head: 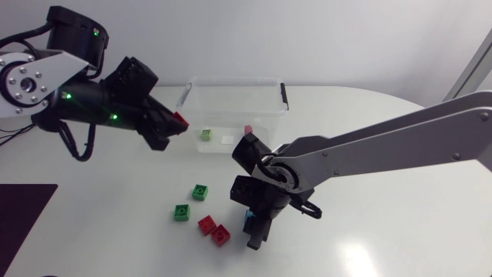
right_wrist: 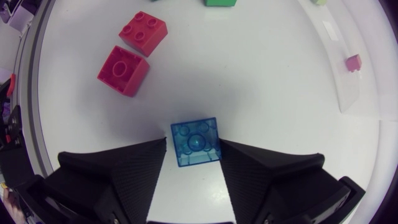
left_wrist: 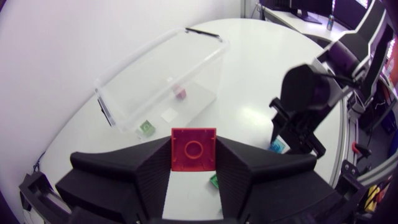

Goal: Place the duplo bricks in the container

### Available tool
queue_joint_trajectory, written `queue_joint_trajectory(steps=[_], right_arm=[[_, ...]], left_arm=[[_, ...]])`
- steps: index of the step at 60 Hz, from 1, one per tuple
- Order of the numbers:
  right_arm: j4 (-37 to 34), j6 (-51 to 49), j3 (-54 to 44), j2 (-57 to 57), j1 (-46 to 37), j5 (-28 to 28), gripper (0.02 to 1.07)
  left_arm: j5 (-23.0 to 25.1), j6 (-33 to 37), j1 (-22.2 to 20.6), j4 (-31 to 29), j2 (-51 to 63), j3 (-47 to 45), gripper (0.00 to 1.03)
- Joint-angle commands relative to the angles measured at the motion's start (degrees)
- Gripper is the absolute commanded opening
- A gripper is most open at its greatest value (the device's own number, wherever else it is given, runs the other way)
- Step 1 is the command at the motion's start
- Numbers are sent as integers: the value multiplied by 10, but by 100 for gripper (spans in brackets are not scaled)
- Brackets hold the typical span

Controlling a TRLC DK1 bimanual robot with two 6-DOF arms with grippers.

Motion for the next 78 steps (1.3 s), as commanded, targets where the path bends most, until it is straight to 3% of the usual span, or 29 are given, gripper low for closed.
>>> queue_joint_trajectory(steps=[1,5,16,37,39,46,53,66,78], right_arm=[[-1,-9,5,5,1,0,29],[-1,-6,-3,-6,-1,1,21],[-13,1,-20,-69,-20,1,20],[-71,26,33,-175,-64,5,20],[-76,27,46,-180,-65,7,20],[-86,41,96,-182,-81,13,20],[-92,51,149,-169,-102,17,20],[-87,77,250,-110,-137,19,20],[-69,99,331,-38,-159,24,21]], left_arm=[[5,-57,9,46,41,42,23],[4,-74,12,62,75,68,23],[-4,-121,14,123,163,134,23],[-51,-145,12,163,299,233,26],[-51,-147,13,163,309,240,31],[-58,-149,15,170,313,243,65],[-58,-149,16,170,270,223,84],[-53,-126,26,147,138,133,90],[-3,-69,48,100,13,12,90]])
